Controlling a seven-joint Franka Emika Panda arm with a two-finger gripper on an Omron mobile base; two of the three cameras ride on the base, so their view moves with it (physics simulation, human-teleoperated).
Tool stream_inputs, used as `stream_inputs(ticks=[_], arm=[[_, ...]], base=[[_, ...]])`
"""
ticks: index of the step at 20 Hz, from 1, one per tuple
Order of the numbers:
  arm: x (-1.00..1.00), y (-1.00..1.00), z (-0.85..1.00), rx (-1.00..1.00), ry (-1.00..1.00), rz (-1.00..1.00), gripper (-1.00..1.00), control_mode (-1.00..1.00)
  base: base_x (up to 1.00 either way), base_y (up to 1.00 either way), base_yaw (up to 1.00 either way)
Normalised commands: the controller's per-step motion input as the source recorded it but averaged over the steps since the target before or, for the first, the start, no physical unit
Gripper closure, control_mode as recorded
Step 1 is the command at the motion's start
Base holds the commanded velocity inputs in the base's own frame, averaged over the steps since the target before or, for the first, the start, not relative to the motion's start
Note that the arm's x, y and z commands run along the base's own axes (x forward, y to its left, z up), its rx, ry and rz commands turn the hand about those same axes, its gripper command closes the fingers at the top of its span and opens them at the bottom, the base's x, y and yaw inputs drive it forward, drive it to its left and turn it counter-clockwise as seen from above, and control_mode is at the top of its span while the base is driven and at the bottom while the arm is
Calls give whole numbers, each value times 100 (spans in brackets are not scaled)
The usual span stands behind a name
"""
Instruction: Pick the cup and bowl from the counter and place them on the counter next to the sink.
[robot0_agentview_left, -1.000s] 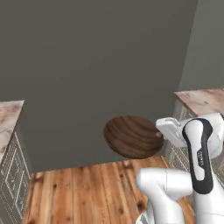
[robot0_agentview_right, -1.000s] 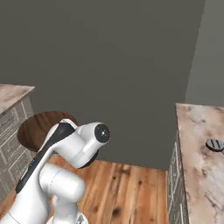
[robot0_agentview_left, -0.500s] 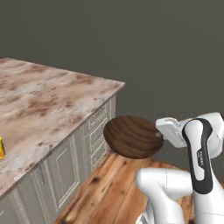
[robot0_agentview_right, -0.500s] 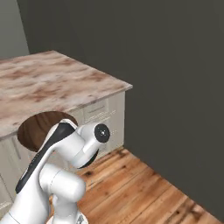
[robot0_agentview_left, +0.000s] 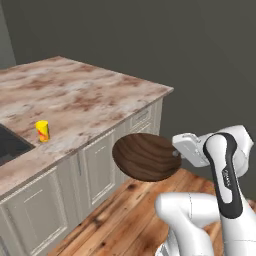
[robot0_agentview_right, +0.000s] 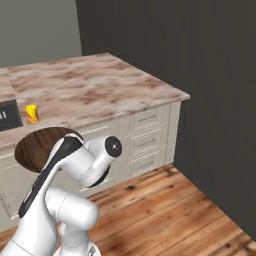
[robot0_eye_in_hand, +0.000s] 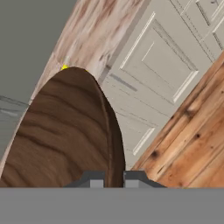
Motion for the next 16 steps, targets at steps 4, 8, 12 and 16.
stream_inputs(ticks=[4, 8, 12, 16], arm=[[0, 0, 0, 0, 0, 0, 100, 100], [0, 0, 0, 0, 0, 0, 100, 100], [0, 0, 0, 0, 0, 0, 100, 100], [0, 0, 0, 0, 0, 0, 100, 100]], base=[[-46, 100, 12], [-23, 100, 18], [-30, 100, 27], [-6, 100, 31]])
